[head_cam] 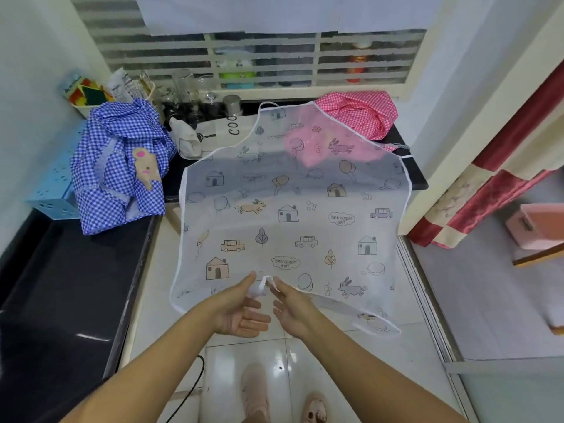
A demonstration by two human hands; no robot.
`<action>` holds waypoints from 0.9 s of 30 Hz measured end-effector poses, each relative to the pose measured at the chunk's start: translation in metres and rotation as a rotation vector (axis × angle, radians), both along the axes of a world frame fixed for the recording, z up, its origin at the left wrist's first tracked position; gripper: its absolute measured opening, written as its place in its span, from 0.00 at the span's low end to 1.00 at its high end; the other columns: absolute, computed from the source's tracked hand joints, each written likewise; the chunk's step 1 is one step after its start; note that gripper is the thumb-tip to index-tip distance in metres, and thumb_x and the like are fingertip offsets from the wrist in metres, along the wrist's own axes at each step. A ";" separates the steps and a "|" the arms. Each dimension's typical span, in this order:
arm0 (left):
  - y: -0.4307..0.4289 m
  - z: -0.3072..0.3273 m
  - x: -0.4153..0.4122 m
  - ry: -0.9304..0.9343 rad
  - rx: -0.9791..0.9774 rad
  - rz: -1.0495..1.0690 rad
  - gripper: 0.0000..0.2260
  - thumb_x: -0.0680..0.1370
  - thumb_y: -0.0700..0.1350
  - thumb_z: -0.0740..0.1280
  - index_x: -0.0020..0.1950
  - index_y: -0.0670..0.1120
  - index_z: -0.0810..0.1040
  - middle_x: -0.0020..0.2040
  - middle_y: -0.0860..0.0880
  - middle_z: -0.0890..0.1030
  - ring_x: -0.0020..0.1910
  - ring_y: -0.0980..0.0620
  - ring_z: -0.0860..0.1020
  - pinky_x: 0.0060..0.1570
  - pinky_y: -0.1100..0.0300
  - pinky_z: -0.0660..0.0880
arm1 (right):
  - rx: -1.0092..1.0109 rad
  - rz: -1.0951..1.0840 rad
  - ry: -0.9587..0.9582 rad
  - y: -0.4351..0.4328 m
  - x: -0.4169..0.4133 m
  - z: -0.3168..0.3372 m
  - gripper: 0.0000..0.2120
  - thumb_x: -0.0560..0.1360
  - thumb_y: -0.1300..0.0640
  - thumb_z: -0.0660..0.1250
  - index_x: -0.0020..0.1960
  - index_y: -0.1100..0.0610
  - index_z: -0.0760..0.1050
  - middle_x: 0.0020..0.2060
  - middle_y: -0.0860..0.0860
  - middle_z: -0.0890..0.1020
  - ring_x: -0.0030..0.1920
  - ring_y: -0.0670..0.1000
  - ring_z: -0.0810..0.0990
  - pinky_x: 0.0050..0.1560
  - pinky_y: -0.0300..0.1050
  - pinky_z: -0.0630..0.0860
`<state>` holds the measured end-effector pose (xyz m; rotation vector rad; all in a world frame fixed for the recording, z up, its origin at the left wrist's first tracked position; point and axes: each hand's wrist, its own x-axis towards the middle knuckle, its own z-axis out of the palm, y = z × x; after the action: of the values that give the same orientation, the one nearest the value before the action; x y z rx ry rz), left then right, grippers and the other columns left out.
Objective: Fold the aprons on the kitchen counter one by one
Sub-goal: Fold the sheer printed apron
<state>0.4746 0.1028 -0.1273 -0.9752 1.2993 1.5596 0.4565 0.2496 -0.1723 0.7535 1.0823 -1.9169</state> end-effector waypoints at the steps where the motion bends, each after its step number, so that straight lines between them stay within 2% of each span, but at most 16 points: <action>1: 0.001 -0.005 0.001 0.001 -0.027 0.157 0.28 0.76 0.65 0.60 0.56 0.40 0.74 0.46 0.41 0.82 0.43 0.45 0.81 0.41 0.53 0.78 | 0.008 0.013 -0.005 -0.001 0.002 -0.001 0.10 0.79 0.50 0.64 0.56 0.54 0.74 0.71 0.51 0.68 0.76 0.55 0.55 0.75 0.47 0.52; 3: 0.005 -0.010 0.002 0.024 -0.049 0.466 0.16 0.77 0.53 0.67 0.54 0.42 0.73 0.42 0.43 0.79 0.39 0.46 0.78 0.39 0.52 0.74 | 0.022 -0.006 -0.018 -0.002 0.010 -0.003 0.13 0.78 0.52 0.65 0.60 0.56 0.73 0.66 0.52 0.72 0.74 0.56 0.59 0.74 0.46 0.54; 6: 0.009 -0.002 0.003 0.019 0.120 0.713 0.06 0.79 0.41 0.63 0.50 0.38 0.73 0.39 0.40 0.80 0.36 0.43 0.80 0.35 0.53 0.79 | -0.014 -0.158 -0.149 0.002 0.019 -0.006 0.10 0.77 0.57 0.67 0.56 0.59 0.75 0.55 0.56 0.77 0.67 0.59 0.69 0.69 0.49 0.62; 8: 0.012 0.005 0.003 0.043 0.192 0.747 0.05 0.79 0.39 0.60 0.52 0.38 0.73 0.46 0.38 0.80 0.44 0.41 0.79 0.46 0.49 0.77 | -0.068 -0.287 -0.246 0.012 0.020 -0.009 0.06 0.77 0.60 0.66 0.52 0.61 0.74 0.46 0.58 0.77 0.55 0.59 0.76 0.66 0.53 0.66; 9: 0.013 0.008 0.003 0.066 0.201 0.751 0.06 0.79 0.38 0.59 0.52 0.38 0.73 0.48 0.38 0.79 0.46 0.41 0.78 0.52 0.48 0.74 | -0.108 -0.356 -0.284 0.018 0.019 -0.012 0.06 0.78 0.61 0.65 0.52 0.63 0.73 0.45 0.60 0.77 0.49 0.60 0.78 0.63 0.55 0.70; 10: 0.015 0.012 0.004 0.086 0.193 0.747 0.05 0.79 0.37 0.58 0.51 0.38 0.73 0.49 0.38 0.79 0.47 0.40 0.77 0.54 0.47 0.73 | -0.153 -0.435 -0.319 0.025 0.017 -0.015 0.05 0.78 0.62 0.64 0.51 0.64 0.72 0.47 0.62 0.77 0.47 0.61 0.78 0.57 0.57 0.75; 12: 0.016 0.016 0.004 0.103 0.173 0.747 0.04 0.79 0.36 0.58 0.49 0.38 0.72 0.48 0.38 0.78 0.46 0.41 0.77 0.53 0.47 0.74 | -0.224 -0.611 -0.371 0.042 0.014 -0.020 0.04 0.78 0.64 0.63 0.50 0.65 0.71 0.51 0.63 0.75 0.52 0.63 0.79 0.50 0.58 0.80; 14: 0.014 0.018 0.004 0.118 0.165 0.744 0.03 0.79 0.36 0.58 0.48 0.39 0.71 0.48 0.40 0.76 0.46 0.42 0.76 0.52 0.46 0.75 | -0.218 -0.715 -0.408 0.060 0.010 -0.024 0.03 0.79 0.64 0.62 0.50 0.65 0.72 0.44 0.60 0.77 0.47 0.58 0.80 0.44 0.48 0.82; 16: 0.015 0.023 0.004 0.121 0.162 0.735 0.03 0.79 0.35 0.58 0.47 0.39 0.71 0.47 0.40 0.77 0.46 0.41 0.76 0.53 0.45 0.72 | -0.180 -0.749 -0.416 0.078 0.001 -0.024 0.05 0.79 0.65 0.62 0.44 0.65 0.73 0.31 0.56 0.79 0.37 0.51 0.79 0.24 0.41 0.78; 18: 0.018 0.030 0.006 0.130 0.159 0.734 0.04 0.79 0.35 0.57 0.47 0.39 0.71 0.44 0.39 0.78 0.42 0.41 0.78 0.53 0.46 0.71 | -0.172 -0.776 -0.395 0.093 -0.011 -0.023 0.08 0.78 0.66 0.62 0.40 0.63 0.72 0.20 0.54 0.77 0.28 0.48 0.78 0.18 0.38 0.73; 20: 0.020 0.034 0.004 0.140 0.161 0.785 0.04 0.80 0.35 0.57 0.47 0.39 0.70 0.39 0.40 0.79 0.36 0.43 0.79 0.53 0.47 0.72 | -0.202 -0.781 -0.342 0.102 -0.021 -0.018 0.09 0.78 0.65 0.61 0.39 0.62 0.71 0.18 0.53 0.75 0.25 0.47 0.75 0.21 0.35 0.73; 21: 0.019 0.035 0.002 0.144 0.167 0.824 0.05 0.80 0.35 0.57 0.47 0.39 0.70 0.42 0.41 0.79 0.38 0.44 0.79 0.53 0.47 0.73 | -0.226 -0.796 -0.316 0.104 -0.026 -0.016 0.10 0.78 0.65 0.60 0.38 0.61 0.69 0.18 0.52 0.74 0.26 0.47 0.73 0.24 0.36 0.73; 22: 0.019 0.038 0.001 0.141 0.166 0.864 0.05 0.80 0.35 0.57 0.46 0.39 0.71 0.47 0.42 0.78 0.45 0.44 0.79 0.54 0.48 0.73 | -0.251 -0.816 -0.285 0.107 -0.029 -0.012 0.10 0.78 0.65 0.60 0.38 0.59 0.68 0.20 0.52 0.73 0.27 0.46 0.71 0.28 0.37 0.71; 24: 0.016 0.036 -0.003 0.148 0.159 0.945 0.05 0.81 0.35 0.57 0.48 0.38 0.71 0.56 0.44 0.75 0.63 0.47 0.75 0.61 0.51 0.71 | -0.279 -0.835 -0.193 0.112 -0.035 -0.003 0.05 0.76 0.65 0.61 0.42 0.59 0.70 0.31 0.52 0.75 0.33 0.48 0.73 0.38 0.38 0.72; 25: 0.012 0.035 -0.006 0.150 0.168 0.987 0.06 0.81 0.36 0.57 0.51 0.39 0.73 0.57 0.46 0.75 0.66 0.50 0.73 0.62 0.52 0.71 | -0.267 -0.847 -0.153 0.115 -0.036 0.002 0.03 0.76 0.64 0.62 0.48 0.59 0.71 0.38 0.52 0.76 0.40 0.50 0.76 0.46 0.40 0.75; 27: 0.001 0.032 -0.012 0.141 0.189 1.069 0.09 0.80 0.36 0.59 0.58 0.42 0.74 0.62 0.50 0.77 0.66 0.53 0.73 0.56 0.56 0.73 | -0.243 -0.879 -0.100 0.120 -0.039 0.010 0.08 0.76 0.64 0.63 0.54 0.58 0.71 0.48 0.54 0.76 0.51 0.55 0.76 0.60 0.46 0.74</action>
<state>0.4628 0.1041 -0.0958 -1.5774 0.6668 2.5139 0.4179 0.3696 -0.1626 1.3019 0.4425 -2.6229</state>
